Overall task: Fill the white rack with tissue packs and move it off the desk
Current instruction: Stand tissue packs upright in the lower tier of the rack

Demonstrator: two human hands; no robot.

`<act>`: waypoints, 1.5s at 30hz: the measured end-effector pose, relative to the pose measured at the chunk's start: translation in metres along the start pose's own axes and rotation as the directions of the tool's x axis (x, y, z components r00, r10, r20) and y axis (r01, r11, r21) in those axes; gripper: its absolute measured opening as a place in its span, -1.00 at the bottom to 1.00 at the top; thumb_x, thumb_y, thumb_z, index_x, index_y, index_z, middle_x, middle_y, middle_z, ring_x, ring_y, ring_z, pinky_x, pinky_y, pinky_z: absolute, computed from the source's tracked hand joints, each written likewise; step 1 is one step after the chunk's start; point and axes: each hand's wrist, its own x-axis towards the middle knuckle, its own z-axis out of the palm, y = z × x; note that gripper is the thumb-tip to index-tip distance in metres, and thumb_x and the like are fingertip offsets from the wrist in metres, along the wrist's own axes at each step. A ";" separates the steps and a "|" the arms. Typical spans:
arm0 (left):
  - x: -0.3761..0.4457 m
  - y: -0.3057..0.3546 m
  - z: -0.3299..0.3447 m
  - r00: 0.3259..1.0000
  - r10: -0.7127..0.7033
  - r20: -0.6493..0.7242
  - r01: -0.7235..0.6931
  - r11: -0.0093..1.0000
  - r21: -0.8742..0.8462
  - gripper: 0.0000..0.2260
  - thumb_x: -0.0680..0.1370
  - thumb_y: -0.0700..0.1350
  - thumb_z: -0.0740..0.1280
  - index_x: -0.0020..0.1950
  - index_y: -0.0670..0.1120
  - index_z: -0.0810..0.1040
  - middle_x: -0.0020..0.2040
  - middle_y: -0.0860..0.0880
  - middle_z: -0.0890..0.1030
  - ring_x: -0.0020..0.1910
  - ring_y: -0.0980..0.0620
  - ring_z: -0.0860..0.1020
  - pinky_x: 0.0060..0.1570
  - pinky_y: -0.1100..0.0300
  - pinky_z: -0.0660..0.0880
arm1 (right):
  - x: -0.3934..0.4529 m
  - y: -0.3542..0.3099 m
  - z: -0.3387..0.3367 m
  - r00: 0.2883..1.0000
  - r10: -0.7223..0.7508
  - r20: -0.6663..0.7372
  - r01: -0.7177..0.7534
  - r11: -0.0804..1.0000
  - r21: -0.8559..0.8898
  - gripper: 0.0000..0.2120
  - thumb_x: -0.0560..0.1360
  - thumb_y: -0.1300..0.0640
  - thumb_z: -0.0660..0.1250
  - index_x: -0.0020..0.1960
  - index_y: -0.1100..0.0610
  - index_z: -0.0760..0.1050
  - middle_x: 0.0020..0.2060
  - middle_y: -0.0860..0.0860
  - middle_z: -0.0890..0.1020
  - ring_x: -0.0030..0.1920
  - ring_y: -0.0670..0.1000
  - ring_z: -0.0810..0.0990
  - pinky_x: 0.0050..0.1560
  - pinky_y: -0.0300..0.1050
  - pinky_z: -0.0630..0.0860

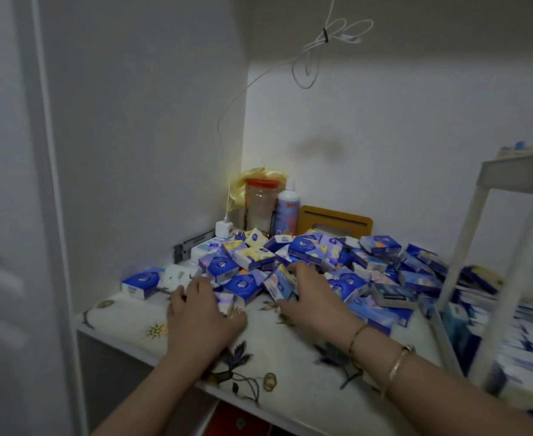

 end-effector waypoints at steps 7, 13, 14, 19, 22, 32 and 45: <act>-0.007 -0.004 0.000 0.991 0.099 -0.086 -0.111 0.983 -0.149 -0.40 0.43 0.13 0.36 0.41 0.00 0.30 0.34 0.00 0.36 0.29 -0.05 0.27 0.24 0.11 0.31 | 0.034 -0.004 0.025 0.999 0.022 0.041 -0.018 0.994 -0.110 -0.36 0.51 0.03 0.34 0.46 0.12 0.11 0.15 0.17 0.49 0.14 0.20 0.49 0.02 0.01 0.43; -0.002 -0.006 -0.004 0.979 0.204 0.008 -0.189 0.921 -0.341 -0.35 0.33 -0.05 0.45 0.38 0.11 0.32 0.25 0.10 0.35 0.29 0.10 0.25 0.13 0.28 0.25 | 0.030 -0.008 0.022 1.000 -0.013 0.003 0.013 0.998 -0.058 -0.58 0.54 0.16 0.21 0.38 0.07 0.26 0.14 0.14 0.56 0.09 0.16 0.54 -0.07 -0.06 0.44; -0.001 -0.007 -0.004 0.978 0.208 0.032 -0.181 0.909 -0.375 -0.33 0.31 -0.06 0.46 0.38 0.13 0.31 0.22 0.11 0.34 0.28 0.11 0.27 0.13 0.28 0.28 | 0.028 -0.010 0.019 1.000 -0.016 -0.022 0.016 1.000 -0.013 -0.63 0.55 0.15 0.20 0.34 0.07 0.28 0.08 0.14 0.58 0.03 0.15 0.55 -0.14 -0.08 0.42; 0.001 -0.008 -0.006 0.930 0.322 0.177 -0.210 0.862 -0.462 -0.33 0.30 -0.11 0.46 0.34 0.15 0.27 0.28 0.15 0.38 0.24 0.22 0.39 0.06 0.40 0.36 | 0.027 -0.017 -0.008 0.995 0.039 -0.087 -0.021 0.979 0.205 -0.81 0.56 0.16 0.18 0.15 0.09 0.27 -0.18 0.04 0.52 -0.23 0.02 0.51 -0.39 -0.16 0.31; 0.001 -0.007 -0.010 0.902 0.359 0.238 -0.186 0.823 -0.537 -0.35 0.28 -0.10 0.41 0.29 0.20 0.25 0.28 0.18 0.36 0.20 0.19 0.41 0.00 0.29 0.47 | 0.029 -0.019 -0.021 0.995 0.058 -0.078 -0.033 0.956 0.290 -0.84 0.57 0.14 0.21 0.14 0.05 0.34 -0.07 0.05 0.57 -0.12 0.03 0.57 -0.31 -0.15 0.43; 0.004 -0.003 0.001 0.980 0.195 0.031 -0.138 0.788 -0.600 0.09 0.01 0.57 0.34 0.44 0.25 0.05 0.43 0.14 0.20 0.36 0.11 0.34 0.33 0.01 0.41 | 0.037 -0.041 -0.011 0.913 -0.113 0.392 -0.135 0.823 0.552 -0.63 0.58 0.34 0.17 0.33 0.09 0.47 0.14 -0.01 0.57 -0.08 -0.11 0.57 -0.14 -0.32 0.54; 0.006 -0.011 0.010 0.955 0.293 0.053 -0.277 0.940 -0.197 -0.25 0.25 0.25 0.47 0.37 0.20 0.23 0.22 0.08 0.32 0.22 0.01 0.36 0.19 0.11 0.40 | 0.059 -0.025 0.030 0.969 -0.149 0.198 0.120 0.981 0.150 -0.56 0.49 0.02 0.36 0.32 0.04 0.36 0.30 0.06 0.38 0.27 0.03 0.42 0.22 -0.17 0.37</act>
